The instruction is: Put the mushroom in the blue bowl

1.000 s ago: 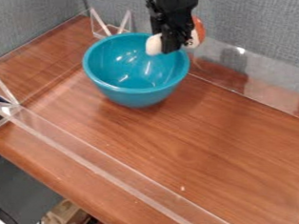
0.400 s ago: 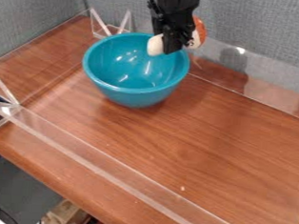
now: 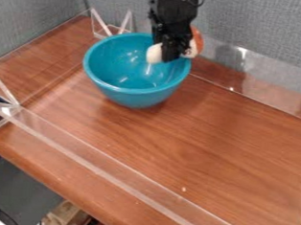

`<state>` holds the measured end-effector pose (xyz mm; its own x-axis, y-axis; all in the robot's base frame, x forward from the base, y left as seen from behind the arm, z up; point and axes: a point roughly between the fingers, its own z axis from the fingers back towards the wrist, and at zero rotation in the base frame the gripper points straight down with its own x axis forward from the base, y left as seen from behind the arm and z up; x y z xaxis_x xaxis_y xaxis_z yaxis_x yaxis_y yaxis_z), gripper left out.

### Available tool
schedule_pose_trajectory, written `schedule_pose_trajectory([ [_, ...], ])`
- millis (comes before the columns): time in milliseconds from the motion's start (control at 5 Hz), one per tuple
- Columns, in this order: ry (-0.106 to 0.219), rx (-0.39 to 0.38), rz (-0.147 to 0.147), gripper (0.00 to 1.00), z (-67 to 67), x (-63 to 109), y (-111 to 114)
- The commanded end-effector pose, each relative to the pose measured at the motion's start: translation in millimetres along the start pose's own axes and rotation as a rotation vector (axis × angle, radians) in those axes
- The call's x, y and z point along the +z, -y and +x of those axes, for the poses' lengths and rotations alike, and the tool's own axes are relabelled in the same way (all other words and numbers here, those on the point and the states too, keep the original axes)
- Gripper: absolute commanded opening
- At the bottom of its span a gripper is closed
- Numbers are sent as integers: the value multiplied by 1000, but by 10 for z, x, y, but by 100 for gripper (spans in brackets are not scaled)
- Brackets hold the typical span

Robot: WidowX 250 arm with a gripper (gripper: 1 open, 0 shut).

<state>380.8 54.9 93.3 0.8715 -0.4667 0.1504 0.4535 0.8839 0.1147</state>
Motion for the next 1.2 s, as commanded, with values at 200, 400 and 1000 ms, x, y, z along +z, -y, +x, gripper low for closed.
schedule_pose_trajectory([
  [200, 22, 16, 41, 0, 58, 73, -255],
  [400, 5, 20, 39, 0, 84, -43, -335],
  [1000, -22, 46, 45, 0, -33, -114, -453],
])
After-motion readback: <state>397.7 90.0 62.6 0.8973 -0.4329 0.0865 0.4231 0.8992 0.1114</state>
